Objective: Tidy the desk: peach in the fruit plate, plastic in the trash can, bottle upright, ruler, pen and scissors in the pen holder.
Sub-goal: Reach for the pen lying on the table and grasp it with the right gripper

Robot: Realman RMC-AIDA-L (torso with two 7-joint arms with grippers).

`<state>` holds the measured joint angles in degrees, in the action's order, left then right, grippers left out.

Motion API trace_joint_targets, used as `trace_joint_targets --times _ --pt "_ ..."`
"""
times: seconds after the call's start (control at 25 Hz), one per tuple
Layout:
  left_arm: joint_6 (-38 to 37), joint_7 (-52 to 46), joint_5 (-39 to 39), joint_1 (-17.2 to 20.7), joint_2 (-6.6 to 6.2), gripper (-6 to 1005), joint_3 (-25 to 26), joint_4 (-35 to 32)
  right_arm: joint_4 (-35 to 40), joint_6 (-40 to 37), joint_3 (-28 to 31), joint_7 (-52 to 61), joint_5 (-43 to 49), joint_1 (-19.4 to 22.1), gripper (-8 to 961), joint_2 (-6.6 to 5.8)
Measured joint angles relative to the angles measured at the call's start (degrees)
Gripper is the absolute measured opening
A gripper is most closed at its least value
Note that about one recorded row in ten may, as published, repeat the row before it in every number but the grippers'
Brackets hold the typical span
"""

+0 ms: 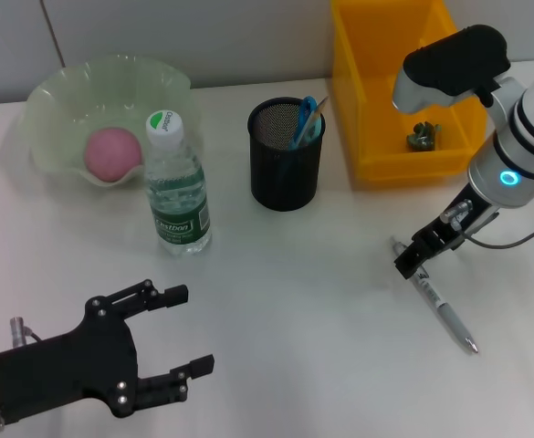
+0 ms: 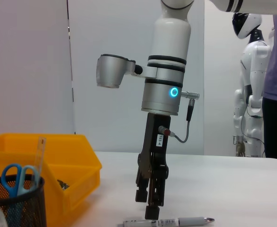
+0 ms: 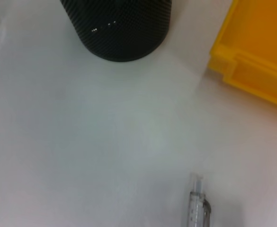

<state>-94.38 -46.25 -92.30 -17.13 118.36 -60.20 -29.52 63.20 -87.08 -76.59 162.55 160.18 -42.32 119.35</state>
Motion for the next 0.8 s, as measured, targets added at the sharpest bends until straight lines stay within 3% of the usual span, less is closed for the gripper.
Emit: trace_joint_targets --times 0.8 --pt "-0.11 0.31 0.2 0.0 -0.15 797 0.0 0.47 -1.8 1.46 -3.07 1.33 0.58 -1.74 799 0.07"
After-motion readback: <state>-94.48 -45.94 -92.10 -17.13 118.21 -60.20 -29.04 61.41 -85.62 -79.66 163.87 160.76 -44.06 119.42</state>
